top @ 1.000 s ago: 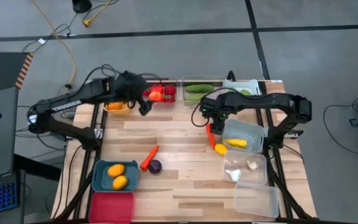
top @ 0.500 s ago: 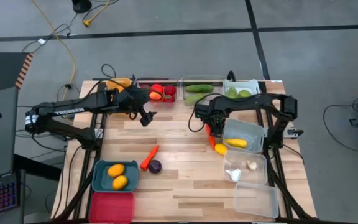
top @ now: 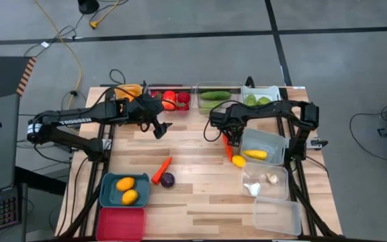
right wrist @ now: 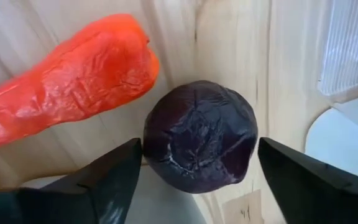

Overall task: Sort produce into baskets
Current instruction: Put the purple plum into the bottom white transparent bin

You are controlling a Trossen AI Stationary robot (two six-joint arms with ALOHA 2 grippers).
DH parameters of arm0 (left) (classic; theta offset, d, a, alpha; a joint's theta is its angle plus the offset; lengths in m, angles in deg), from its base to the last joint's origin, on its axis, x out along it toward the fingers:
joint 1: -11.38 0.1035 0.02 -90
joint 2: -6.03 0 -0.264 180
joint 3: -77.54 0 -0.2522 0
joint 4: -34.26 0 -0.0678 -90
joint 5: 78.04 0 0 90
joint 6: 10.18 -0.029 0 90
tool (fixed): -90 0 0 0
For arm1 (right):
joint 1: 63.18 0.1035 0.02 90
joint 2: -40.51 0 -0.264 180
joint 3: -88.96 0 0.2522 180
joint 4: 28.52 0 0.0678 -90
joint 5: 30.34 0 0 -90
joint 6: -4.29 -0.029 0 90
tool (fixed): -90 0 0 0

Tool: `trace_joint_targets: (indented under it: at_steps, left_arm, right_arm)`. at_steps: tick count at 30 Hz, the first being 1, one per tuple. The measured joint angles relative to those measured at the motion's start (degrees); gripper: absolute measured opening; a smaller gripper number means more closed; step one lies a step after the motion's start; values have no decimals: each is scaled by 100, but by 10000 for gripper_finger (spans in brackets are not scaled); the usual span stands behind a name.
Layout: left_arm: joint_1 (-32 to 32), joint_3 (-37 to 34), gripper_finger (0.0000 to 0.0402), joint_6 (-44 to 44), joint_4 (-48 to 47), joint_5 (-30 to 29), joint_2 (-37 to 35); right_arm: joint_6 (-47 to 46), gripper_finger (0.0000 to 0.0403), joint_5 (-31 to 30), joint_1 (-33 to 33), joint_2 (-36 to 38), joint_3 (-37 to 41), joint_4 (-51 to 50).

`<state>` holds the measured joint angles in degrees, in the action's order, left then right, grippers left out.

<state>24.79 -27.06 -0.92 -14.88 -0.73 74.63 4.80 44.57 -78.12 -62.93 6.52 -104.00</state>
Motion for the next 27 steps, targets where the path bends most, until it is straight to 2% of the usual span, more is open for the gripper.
trace_joint_targets:
  at_steps: [5, 9, 17, 27]
  left_arm:
    - [-37, 0, 396, 24, 0, 0, 0]
    - [-39, 0, 396, 88, 0, 2, 0]
    - [-37, 2, 396, 107, -2, 2, 0]
    - [-37, 4, 396, 109, -2, -2, 0]
  right_arm:
    - [-2, 288, 7, -26, 0, -2, -4]
    - [-2, 265, 8, -21, 0, -2, -9]
    - [-4, 260, 21, 43, 30, -23, -226]
    - [-181, 258, 22, 308, 423, -690, -751]
